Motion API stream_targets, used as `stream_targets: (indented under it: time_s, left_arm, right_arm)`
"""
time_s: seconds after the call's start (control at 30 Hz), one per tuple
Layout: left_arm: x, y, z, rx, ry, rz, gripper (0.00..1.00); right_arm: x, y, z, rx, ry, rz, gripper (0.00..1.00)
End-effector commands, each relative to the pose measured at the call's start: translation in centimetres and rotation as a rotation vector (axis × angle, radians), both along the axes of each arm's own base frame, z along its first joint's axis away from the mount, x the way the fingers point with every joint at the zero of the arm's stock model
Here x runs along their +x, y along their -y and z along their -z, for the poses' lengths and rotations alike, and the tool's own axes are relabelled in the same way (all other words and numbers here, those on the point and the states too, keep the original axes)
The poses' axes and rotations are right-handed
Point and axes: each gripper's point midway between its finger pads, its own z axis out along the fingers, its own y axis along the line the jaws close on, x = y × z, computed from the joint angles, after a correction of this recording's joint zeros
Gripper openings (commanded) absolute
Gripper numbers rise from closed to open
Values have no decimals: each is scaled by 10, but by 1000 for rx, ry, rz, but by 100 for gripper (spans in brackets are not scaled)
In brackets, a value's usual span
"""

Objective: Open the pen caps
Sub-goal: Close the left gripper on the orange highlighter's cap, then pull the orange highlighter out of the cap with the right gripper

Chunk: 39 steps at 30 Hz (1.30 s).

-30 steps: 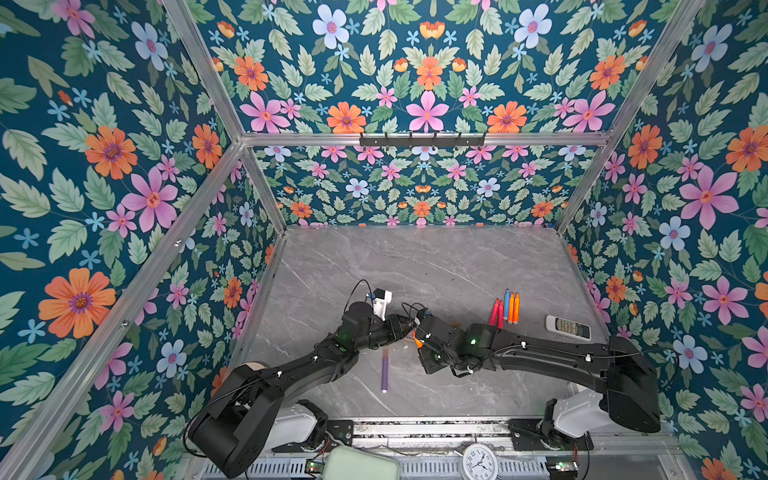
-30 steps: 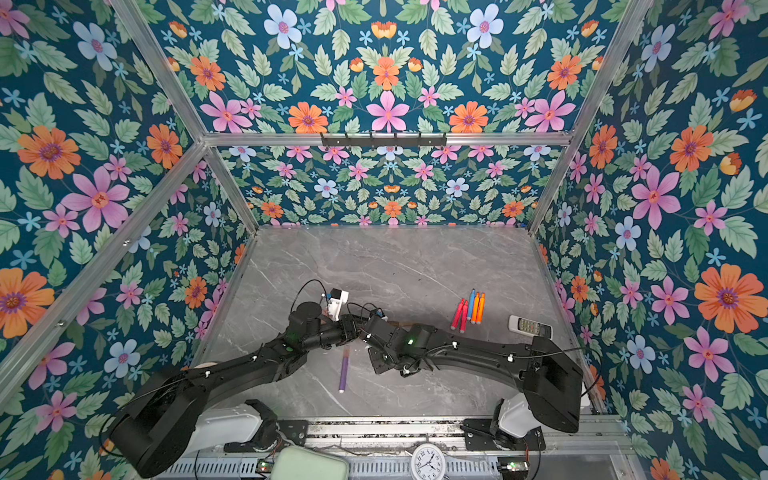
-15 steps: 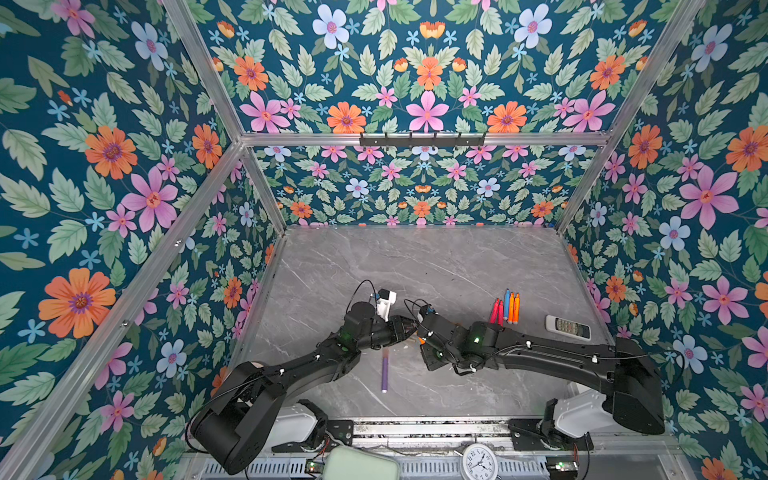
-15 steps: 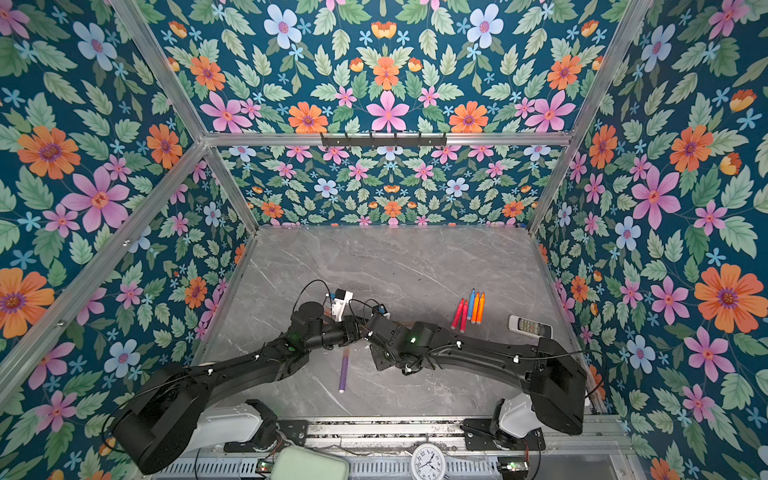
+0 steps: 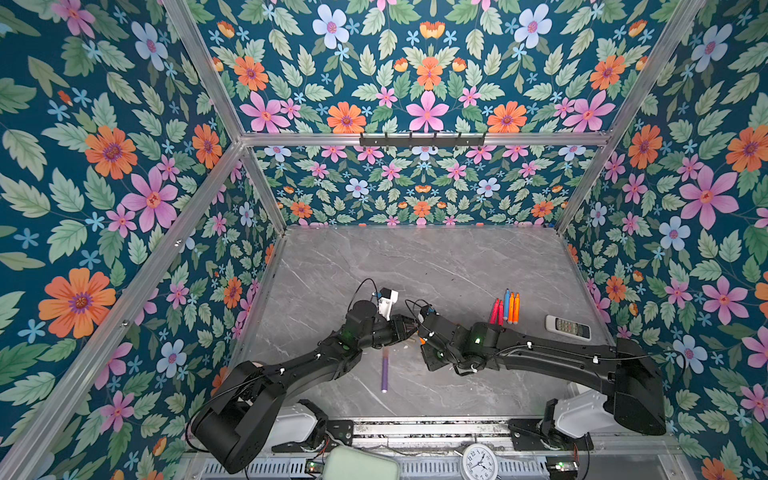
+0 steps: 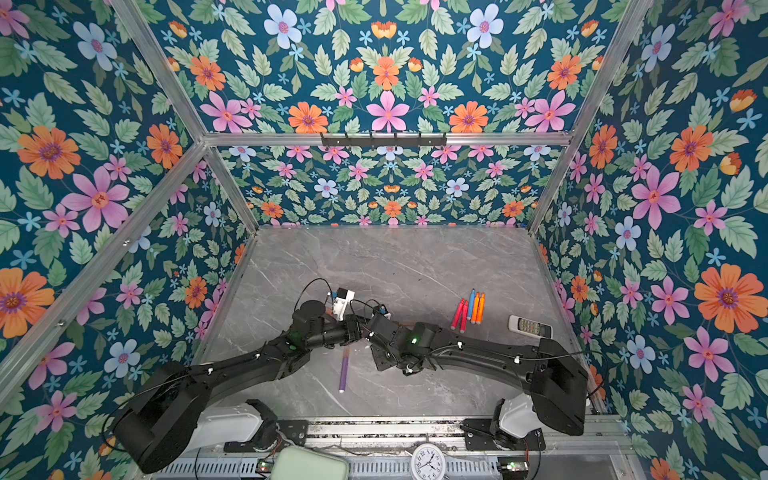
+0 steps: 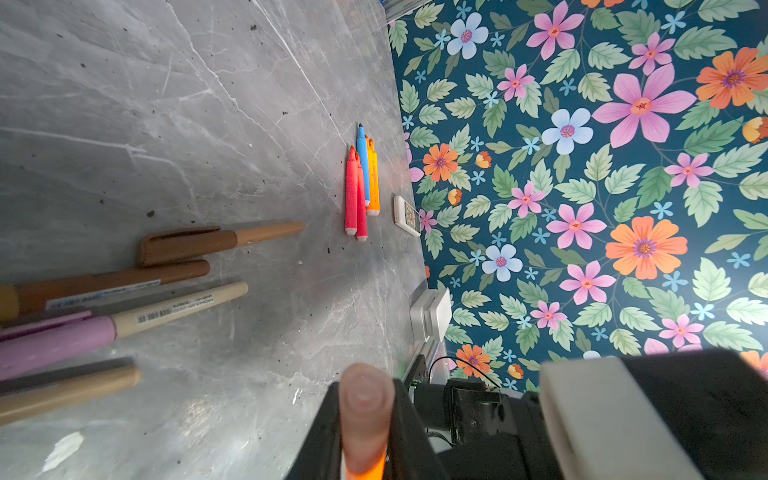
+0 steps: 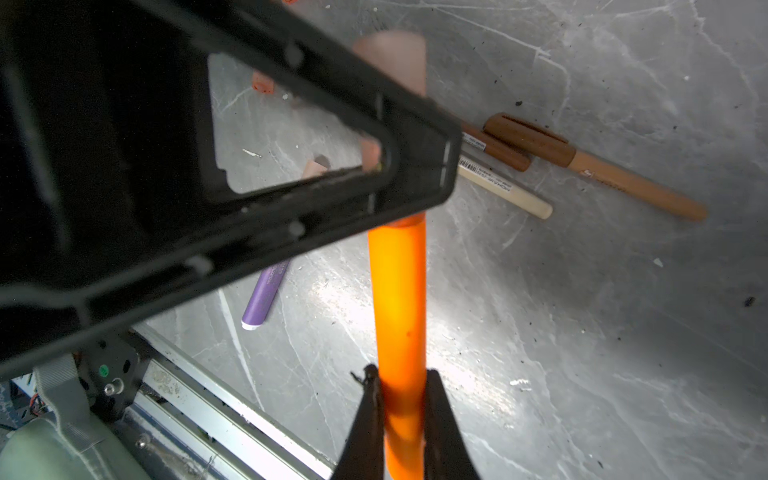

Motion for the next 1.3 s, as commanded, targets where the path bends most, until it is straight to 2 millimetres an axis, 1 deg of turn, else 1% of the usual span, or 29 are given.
stream_targets:
  time_s: [0.0,0.13,0.17,0.23,0.37,0.53,0.57,0.63,0.67,0.7,0.73,0.77,0.8,0.93,1.03,1.13,1.17,1.2,1.23,1.27]
  left_arm:
    - [3,1,-7,-9,33,0,36]
    - [3,1,-7,-8,35,-5,36]
    - [3,1,-8,-8,37,-5,34]
    - [3,1,-8,-9,36,-4,29]
    - [3,1,-8,-9,38,-3,14]
    - [2,0,-7,-6,37,-2,2]
    - [2,0,-7,-5,38,-2,0]
    - [2,0,-7,-4,39,-1,0]
    - [2,0,-7,-5,39,0,0]
    - [2,0,-7,-6,38,2,0]
    - [1,1,-8,-7,38,4,0]
    - [1,2,-9,-12,40,9,0]
    - [1,2,-9,-15,39,13,0]
    - [-1,4,-14,-37,38,22,0]
    - [-1,4,-16,-44,38,22,0]
    - [-2,3,-16,-48,38,21,0]
    - [-2,3,-16,-49,38,20,0]
    - [-2,3,-16,-49,38,20,0]
    - [-2,2,-16,-48,40,18,0]
    - [-2,1,-16,-47,43,12,0]
  right_arm:
    - [-5,-3,0,17,-18,-19,0]
    - [-5,-4,-1,19,-19,-21,0]
    - [-5,-4,-1,18,-17,-21,0]
    - [-4,-3,-1,15,-13,-18,0]
    - [-4,-3,-1,18,-12,-17,0]
    - [-3,-1,-1,15,-9,-4,0]
    - [-3,-1,-2,17,-10,-3,0]
    - [-4,-3,-3,30,-13,-10,2]
    - [-5,-4,-4,41,-17,-17,15]
    - [-6,-6,-4,54,-20,-25,31]
    - [-8,-8,-4,63,-25,-35,40]
    - [-9,-10,-2,70,-32,-45,44]
    - [-10,-11,-2,75,-37,-48,45]
    - [-10,-11,6,69,-55,-47,43]
    - [-9,-11,8,63,-57,-43,35]
    - [-8,-11,7,69,-52,-38,23]
    - [-8,-11,6,68,-50,-37,17]
    - [-7,-11,6,68,-48,-35,7]
    - [-7,-10,6,66,-47,-30,0]
    - [-7,-9,6,62,-46,-25,0]
